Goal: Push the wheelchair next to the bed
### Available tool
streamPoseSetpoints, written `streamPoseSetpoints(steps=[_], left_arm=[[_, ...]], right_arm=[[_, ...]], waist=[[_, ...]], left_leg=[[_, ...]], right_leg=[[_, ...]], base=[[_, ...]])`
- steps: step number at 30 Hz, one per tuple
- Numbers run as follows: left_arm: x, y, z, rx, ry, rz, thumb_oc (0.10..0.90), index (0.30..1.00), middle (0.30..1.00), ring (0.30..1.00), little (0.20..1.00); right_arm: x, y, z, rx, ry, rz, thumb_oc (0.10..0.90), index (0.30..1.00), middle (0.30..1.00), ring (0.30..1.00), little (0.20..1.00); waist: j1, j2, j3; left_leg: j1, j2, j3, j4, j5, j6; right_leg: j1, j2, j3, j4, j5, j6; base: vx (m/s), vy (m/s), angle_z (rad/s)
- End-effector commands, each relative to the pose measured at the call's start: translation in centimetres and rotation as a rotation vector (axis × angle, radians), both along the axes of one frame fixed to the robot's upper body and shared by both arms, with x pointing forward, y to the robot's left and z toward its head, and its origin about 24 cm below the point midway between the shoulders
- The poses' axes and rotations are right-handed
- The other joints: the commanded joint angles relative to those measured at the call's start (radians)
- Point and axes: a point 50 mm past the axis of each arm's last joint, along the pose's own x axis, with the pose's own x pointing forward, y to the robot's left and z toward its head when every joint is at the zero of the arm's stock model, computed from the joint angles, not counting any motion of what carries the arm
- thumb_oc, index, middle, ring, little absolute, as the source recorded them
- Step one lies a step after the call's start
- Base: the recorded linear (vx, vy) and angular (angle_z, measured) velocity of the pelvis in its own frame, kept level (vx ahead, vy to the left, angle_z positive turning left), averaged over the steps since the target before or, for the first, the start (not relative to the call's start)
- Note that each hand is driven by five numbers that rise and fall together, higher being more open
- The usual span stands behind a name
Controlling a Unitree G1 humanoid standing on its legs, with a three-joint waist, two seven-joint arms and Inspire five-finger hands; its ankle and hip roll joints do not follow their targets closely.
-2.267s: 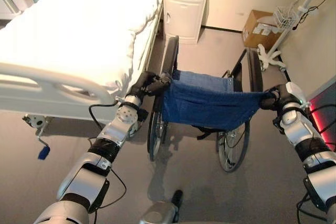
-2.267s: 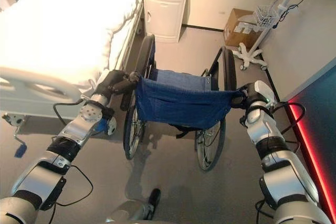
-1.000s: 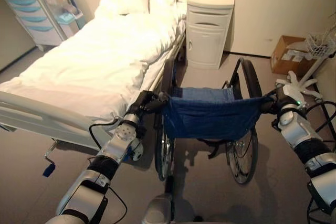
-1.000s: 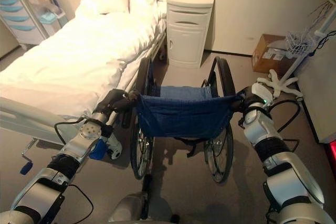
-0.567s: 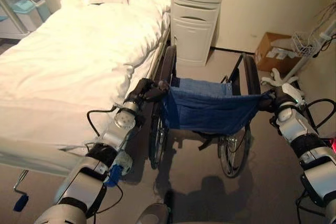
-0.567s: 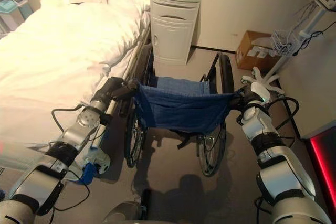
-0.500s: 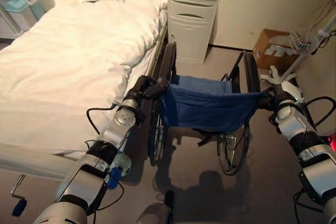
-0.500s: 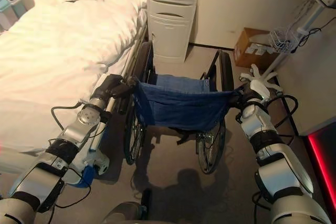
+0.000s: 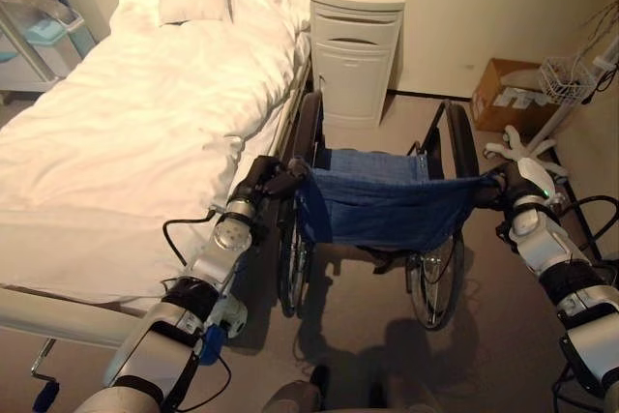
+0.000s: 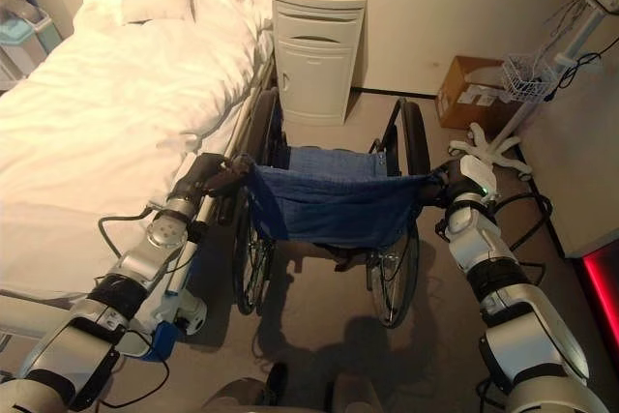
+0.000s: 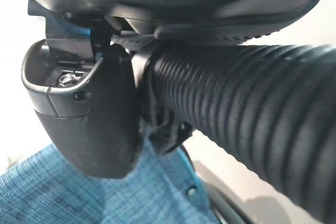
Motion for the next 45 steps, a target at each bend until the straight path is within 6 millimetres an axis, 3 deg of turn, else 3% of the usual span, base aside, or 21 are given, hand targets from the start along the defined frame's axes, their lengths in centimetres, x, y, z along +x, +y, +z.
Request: streamPoseSetpoints(steps=[1,5,7,8,10,12,13,14,15,16,18,19,22,24,25,26,29,34,40,45], left_arm=[[-0.9,0.8,-1.9,0.024,0.082,0.005,0.4,0.3,0.3,0.3,0.3],[-1.4,0.5,-2.7,0.002,0.122,0.011,0.4,0.3,0.3,0.3,0.3],[-1.4,0.5,-3.1,-0.012,0.151,0.023,0.4,0.3,0.3,0.3,0.3],[-1.4,0.5,-3.1,-0.004,0.151,0.029,0.4,0.3,0.3,0.3,0.3],[-1.4,0.4,-3.1,-0.003,0.149,0.032,0.4,0.3,0.3,0.3,0.3],[-1.1,0.3,-2.9,-0.01,0.134,0.044,0.4,0.3,0.3,0.3,0.3],[-1.1,0.3,-2.9,-0.01,0.132,0.044,0.4,0.3,0.3,0.3,0.3],[-1.0,0.4,-2.9,-0.009,0.127,0.046,0.4,0.3,0.3,0.3,0.3],[-1.1,0.4,-3.0,-0.013,0.124,0.051,0.4,0.3,0.3,0.3,0.3],[-1.4,0.6,-3.2,-0.025,0.119,0.059,0.4,0.3,0.3,0.3,0.3],[-1.5,0.8,-3.2,-0.036,0.11,0.06,0.4,0.3,0.3,0.3,0.3],[-1.6,0.6,-3.3,-0.039,0.109,0.058,0.4,0.3,0.3,0.3,0.3],[-2.0,0.7,-3.7,-0.041,0.106,0.041,0.4,0.3,0.3,0.3,0.3],[-2.1,0.5,-3.6,-0.019,0.105,0.013,0.4,0.3,0.3,0.3,0.3],[-2.1,0.5,-3.5,-0.013,0.105,0.008,0.4,0.3,0.3,0.3,0.3],[-1.8,0.6,-3.1,-0.006,0.108,0.007,0.4,0.3,0.3,0.3,0.3],[-1.7,1.3,-3.4,0.008,0.14,0.008,0.4,0.3,0.3,0.3,0.3],[-1.5,2.3,-2.9,0.008,0.14,0.057,0.4,0.3,0.3,0.3,0.3],[-0.8,1.7,-2.5,0.013,0.128,0.074,0.4,0.3,0.3,0.3,0.3],[-1.0,1.6,-2.7,0.009,0.12,0.084,0.4,0.3,0.3,0.3,0.3]], right_arm=[[1.7,6.4,0.0,0.144,0.014,0.259,0.4,0.3,0.3,0.3,0.3],[2.0,6.6,0.5,0.151,0.042,0.259,0.4,0.3,0.3,0.3,0.3],[1.9,6.6,0.2,0.145,0.061,0.266,0.4,0.3,0.3,0.3,0.3],[1.8,6.4,0.0,0.152,0.058,0.267,0.4,0.3,0.3,0.3,0.3],[1.7,6.3,0.1,0.15,0.052,0.273,0.4,0.3,0.3,0.3,0.3],[1.8,6.3,0.3,0.153,0.042,0.278,0.4,0.3,0.3,0.3,0.3],[1.8,6.2,0.3,0.153,0.043,0.279,0.4,0.3,0.3,0.3,0.3],[1.7,6.1,0.1,0.153,0.051,0.282,0.4,0.3,0.3,0.3,0.3],[1.5,6.0,0.0,0.147,0.053,0.286,0.4,0.3,0.3,0.3,0.3],[1.2,5.7,-0.4,0.14,0.057,0.291,0.4,0.3,0.3,0.3,0.3],[0.9,5.6,-0.9,0.138,0.057,0.288,0.4,0.3,0.3,0.3,0.3],[0.8,5.7,-1.2,0.133,0.056,0.286,0.4,0.3,0.3,0.3,0.3],[0.7,5.9,-1.9,0.131,0.055,0.273,0.4,0.3,0.3,0.3,0.3],[1.0,6.6,-1.8,0.131,0.052,0.269,0.4,0.3,0.3,0.3,0.3],[1.0,6.6,-1.8,0.131,0.051,0.269,0.4,0.3,0.3,0.3,0.3],[1.4,6.6,-1.0,0.141,0.042,0.26,0.4,0.3,0.3,0.3,0.3],[1.1,6.4,-1.4,0.171,0.079,0.261,0.4,0.3,0.3,0.3,0.3],[0.8,6.8,-2.2,0.18,0.074,0.282,0.4,0.3,0.3,0.3,0.3],[1.6,7.4,-1.8,0.186,0.055,0.276,0.4,0.3,0.3,0.3,0.3],[1.8,8.0,-1.7,0.172,0.034,0.288,0.4,0.3,0.3,0.3,0.3]], waist=[[0.046,-0.032,0.062],[0.041,-0.053,0.033],[0.031,-0.052,0.022],[0.025,-0.054,0.017],[0.012,-0.049,0.011],[-0.003,-0.043,0.002],[-0.006,-0.043,0.001],[-0.017,-0.042,-0.003],[-0.022,-0.043,-0.005],[-0.018,-0.053,-0.001],[0.006,-0.075,0.026],[0.018,-0.067,0.049],[0.062,-0.039,0.096],[0.123,0.009,0.117],[0.128,0.005,0.122],[0.136,-0.001,0.112],[0.125,-0.003,0.074],[0.141,-0.014,0.042],[0.145,-0.019,0.042],[0.153,-0.021,0.044]], left_leg=[[0.157,-0.02,0.119,0.03,-0.194,-0.044],[0.176,0.006,0.133,0.06,-0.236,-0.071],[0.212,0.054,0.159,0.057,-0.244,-0.098],[0.233,0.098,0.188,0.054,-0.236,-0.121],[0.256,0.13,0.198,0.055,-0.202,-0.139],[0.254,0.169,0.208,0.119,-0.098,-0.171],[0.254,0.176,0.208,0.135,-0.077,-0.174],[0.244,0.204,0.216,0.205,0.015,-0.19],[0.241,0.218,0.222,0.241,0.068,-0.2],[0.184,0.207,0.22,0.357,0.123,-0.199],[0.052,0.175,0.241,0.496,0.126,-0.182],[-0.014,0.196,0.27,0.486,0.141,-0.183],[-0.111,0.177,0.271,0.327,0.136,-0.171],[-0.168,0.159,0.262,0.021,0.203,-0.195],[-0.162,0.151,0.266,0.002,0.204,-0.195],[-0.154,0.131,0.295,-0.011,0.139,-0.17],[-0.102,0.109,0.29,-0.002,0.059,-0.142],[-0.075,0.084,0.301,-0.038,0.04,-0.116],[-0.065,0.054,0.299,-0.088,0.043,-0.094],[-0.061,0.048,0.309,-0.094,0.032,-0.082]], right_leg=[[-0.047,-0.058,-0.007,-0.143,0.27,-0.003],[0.006,-0.048,0.01,-0.042,0.261,-0.009],[0.015,-0.057,-0.009,-0.001,0.257,-0.007],[0.035,-0.069,-0.035,-0.007,0.254,-0.002],[0.042,-0.061,-0.053,-0.006,0.245,-0.011],[0.057,-0.048,-0.084,-0.009,0.222,-0.036],[0.061,-0.045,-0.088,-0.01,0.218,-0.044],[0.076,-0.035,-0.098,-0.016,0.208,-0.066],[0.083,-0.03,-0.103,-0.018,0.201,-0.077],[0.114,-0.025,-0.106,-0.02,0.183,-0.102],[0.172,-0.034,-0.107,-0.022,0.16,-0.122],[0.218,-0.017,-0.106,-0.019,0.139,-0.13],[0.314,0.026,-0.063,-0.022,0.096,-0.124],[0.422,0.082,-0.006,-0.041,0.056,-0.106],[0.435,0.078,0.0,-0.043,0.052,-0.103],[0.434,0.055,0.0,-0.051,0.039,-0.086],[0.397,0.002,-0.041,-0.023,0.043,-0.052],[0.381,-0.056,-0.059,-0.009,0.089,-0.008],[0.337,-0.095,-0.054,0.004,0.195,0.01],[0.32,-0.116,-0.058,0.007,0.23,0.014]], base=[[0.32,-0.225,0.86],[0.42,-0.277,0.92],[0.39,-0.224,0.12],[0.37,-0.248,0.36],[0.33,-0.218,0.56],[0.25,-0.151,0.41],[0.26,-0.135,0.39],[0.24,-0.086,0.5],[0.37,-0.112,0.48],[0.33,-0.108,0.15],[0.34,-0.093,-0.18],[0.31,0.007,-0.31],[0.45,0.148,-0.18],[0.48,0.214,-0.49],[0.39,0.239,-0.91],[0.25,0.18,-0.94],[0.33,0.272,-1.13],[0.22,0.158,-0.2],[0.13,0.116,-0.25],[0.1,0.091,-0.32]])
